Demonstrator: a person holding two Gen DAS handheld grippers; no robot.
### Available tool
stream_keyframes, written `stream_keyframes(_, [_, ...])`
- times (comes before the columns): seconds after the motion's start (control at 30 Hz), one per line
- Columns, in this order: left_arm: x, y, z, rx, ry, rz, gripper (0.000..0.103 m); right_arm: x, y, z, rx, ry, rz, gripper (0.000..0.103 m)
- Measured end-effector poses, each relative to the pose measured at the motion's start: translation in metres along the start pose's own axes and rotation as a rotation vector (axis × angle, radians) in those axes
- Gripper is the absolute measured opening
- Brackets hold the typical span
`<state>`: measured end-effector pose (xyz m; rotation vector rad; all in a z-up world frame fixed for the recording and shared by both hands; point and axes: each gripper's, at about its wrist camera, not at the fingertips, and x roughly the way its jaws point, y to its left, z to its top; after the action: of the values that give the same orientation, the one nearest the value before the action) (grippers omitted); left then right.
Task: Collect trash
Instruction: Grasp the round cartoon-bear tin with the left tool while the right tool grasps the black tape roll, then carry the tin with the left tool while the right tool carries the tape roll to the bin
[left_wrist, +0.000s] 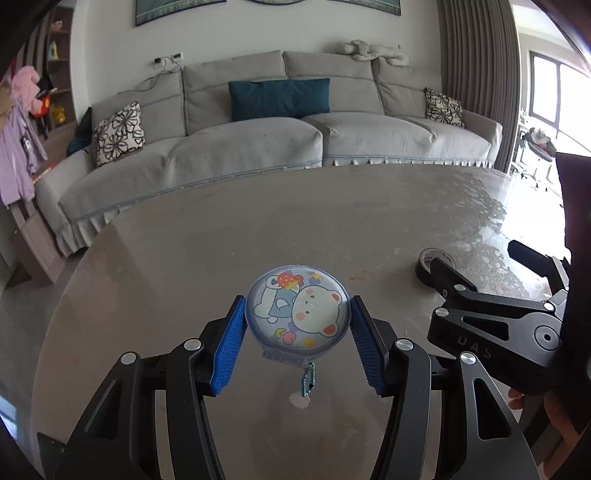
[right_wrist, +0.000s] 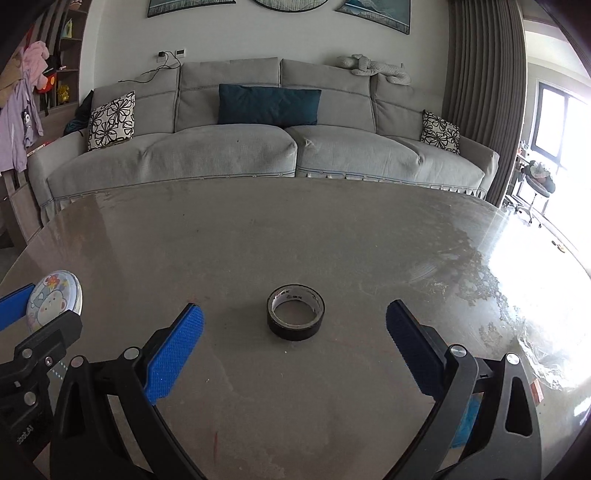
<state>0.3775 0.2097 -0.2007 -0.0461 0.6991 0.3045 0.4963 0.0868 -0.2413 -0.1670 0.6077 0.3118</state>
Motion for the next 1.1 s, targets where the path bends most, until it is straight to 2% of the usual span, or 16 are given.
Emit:
stream_keyframes(0.3, [0.008,0.008,0.004,-0.033,-0.004,-0.001,0.055,0.057,0.014,0.008,-0.023,0.174,0.002,0.098])
stream_keyframes(0.33, [0.009,0.008,0.003,-0.034,-0.001,-0.001,0.055,0.060,0.014,0.008,-0.020,0.192,0.017,0.094])
stream_keyframes(0.37, [0.011,0.008,0.003,-0.034,0.001,0.004,0.055,0.062,0.014,0.007,-0.017,0.210,0.024,0.072])
stream_keyframes(0.4, [0.012,0.010,0.003,-0.035,0.003,0.009,0.055,0.065,0.014,0.006,-0.017,0.227,-0.001,0.056])
stream_keyframes(0.43, [0.013,0.011,0.003,-0.039,0.009,0.009,0.055,0.065,0.012,0.007,-0.003,0.228,0.009,0.051])
stream_keyframes(0.67, [0.012,0.014,0.000,-0.050,0.013,0.016,0.055,0.050,0.015,-0.002,-0.038,0.207,0.034,0.051])
stream_keyframes(0.83, [0.006,0.011,0.000,-0.038,0.004,0.005,0.055,0.013,0.003,0.000,-0.020,0.150,0.070,0.051])
stream_keyframes(1.1, [-0.015,-0.016,-0.006,0.021,-0.019,-0.068,0.056,-0.112,-0.030,-0.013,0.002,-0.018,0.078,0.051])
